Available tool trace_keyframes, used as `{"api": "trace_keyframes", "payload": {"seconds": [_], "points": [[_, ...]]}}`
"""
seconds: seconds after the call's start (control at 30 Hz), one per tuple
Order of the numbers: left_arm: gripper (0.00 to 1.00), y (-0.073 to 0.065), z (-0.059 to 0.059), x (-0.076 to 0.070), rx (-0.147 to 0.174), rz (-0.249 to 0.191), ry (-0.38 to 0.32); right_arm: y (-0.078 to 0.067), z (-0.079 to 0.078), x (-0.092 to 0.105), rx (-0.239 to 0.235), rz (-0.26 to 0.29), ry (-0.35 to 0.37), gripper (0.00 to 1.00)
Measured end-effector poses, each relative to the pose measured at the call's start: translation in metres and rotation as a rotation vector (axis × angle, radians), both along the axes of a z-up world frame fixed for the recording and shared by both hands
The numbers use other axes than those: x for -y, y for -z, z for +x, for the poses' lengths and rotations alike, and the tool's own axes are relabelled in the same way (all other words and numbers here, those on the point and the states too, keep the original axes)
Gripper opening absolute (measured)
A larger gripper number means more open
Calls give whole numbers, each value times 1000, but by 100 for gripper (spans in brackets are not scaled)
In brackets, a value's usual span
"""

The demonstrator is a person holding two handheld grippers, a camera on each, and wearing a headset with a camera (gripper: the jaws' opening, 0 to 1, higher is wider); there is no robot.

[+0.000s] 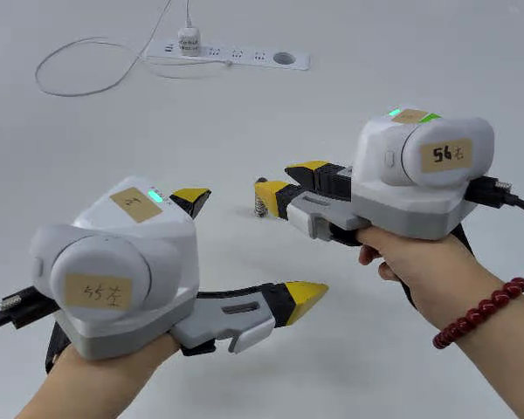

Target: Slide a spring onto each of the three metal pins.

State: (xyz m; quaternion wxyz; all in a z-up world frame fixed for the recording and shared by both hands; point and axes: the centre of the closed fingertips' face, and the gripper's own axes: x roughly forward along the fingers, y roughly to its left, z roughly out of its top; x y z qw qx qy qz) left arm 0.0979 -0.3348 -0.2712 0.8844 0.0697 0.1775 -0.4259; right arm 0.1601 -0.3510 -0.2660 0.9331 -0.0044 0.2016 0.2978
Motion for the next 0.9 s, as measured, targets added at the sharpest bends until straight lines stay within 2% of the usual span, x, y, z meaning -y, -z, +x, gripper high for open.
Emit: {"api": "trace_keyframes", "payload": {"seconds": [0.53, 0.9], "points": [[91, -1, -1, -1, 6, 3, 0, -10, -18, 31, 4, -7, 42, 34], [86, -1, -2, -2, 23, 23, 8, -9, -30, 62, 5, -19, 90, 42]]}}
